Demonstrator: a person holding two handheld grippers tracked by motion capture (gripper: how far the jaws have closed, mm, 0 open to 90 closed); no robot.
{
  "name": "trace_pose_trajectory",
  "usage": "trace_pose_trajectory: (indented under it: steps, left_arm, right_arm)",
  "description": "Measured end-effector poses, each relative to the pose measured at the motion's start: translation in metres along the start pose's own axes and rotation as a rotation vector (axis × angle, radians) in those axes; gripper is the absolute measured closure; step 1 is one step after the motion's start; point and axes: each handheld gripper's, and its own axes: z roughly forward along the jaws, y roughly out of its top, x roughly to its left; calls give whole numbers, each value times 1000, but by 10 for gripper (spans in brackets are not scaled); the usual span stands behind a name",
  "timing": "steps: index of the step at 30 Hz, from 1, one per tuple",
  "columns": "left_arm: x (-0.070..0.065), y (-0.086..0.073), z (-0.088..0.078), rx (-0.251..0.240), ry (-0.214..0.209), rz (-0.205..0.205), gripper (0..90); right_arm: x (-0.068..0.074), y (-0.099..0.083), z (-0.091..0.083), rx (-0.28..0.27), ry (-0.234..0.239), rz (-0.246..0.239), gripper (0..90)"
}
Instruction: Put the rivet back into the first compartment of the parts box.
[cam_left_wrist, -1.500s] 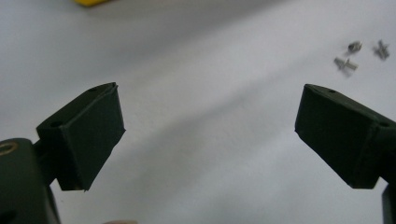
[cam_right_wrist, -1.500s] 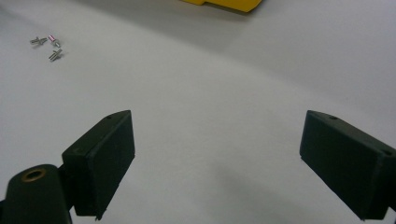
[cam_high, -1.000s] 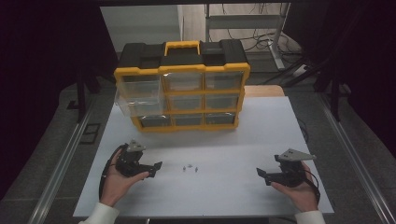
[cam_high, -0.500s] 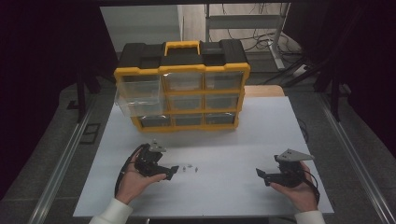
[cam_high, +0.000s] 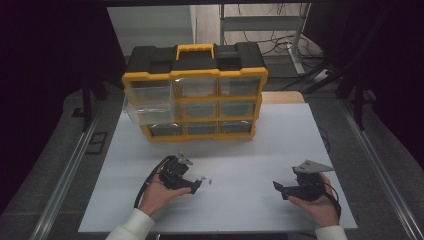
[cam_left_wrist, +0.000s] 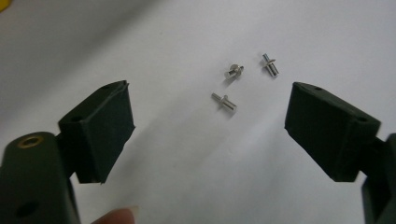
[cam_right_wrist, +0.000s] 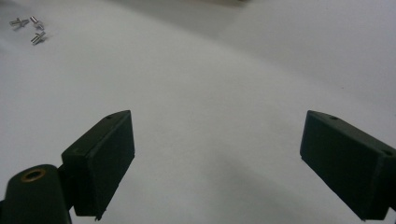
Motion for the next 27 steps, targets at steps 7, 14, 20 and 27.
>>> trace_pose_trajectory:
  steps: [7, 14, 20, 27]
  left_arm:
    - [-6, 2, 13, 42, 20, -7, 294]
    - [-8, 5, 20, 78, 5, 35, 483]
    - [-7, 6, 22, 85, -35, 61, 608]
    - [-3, 6, 22, 83, -51, 49, 737]
  right_arm:
    - [-1, 0, 0, 6, -3, 5, 105]
    - [-3, -1, -2, 6, -10, 20, 105]
    - [-4, -2, -1, 20, -13, 21, 105]
    - [-5, -3, 1, 37, -13, 19, 105]
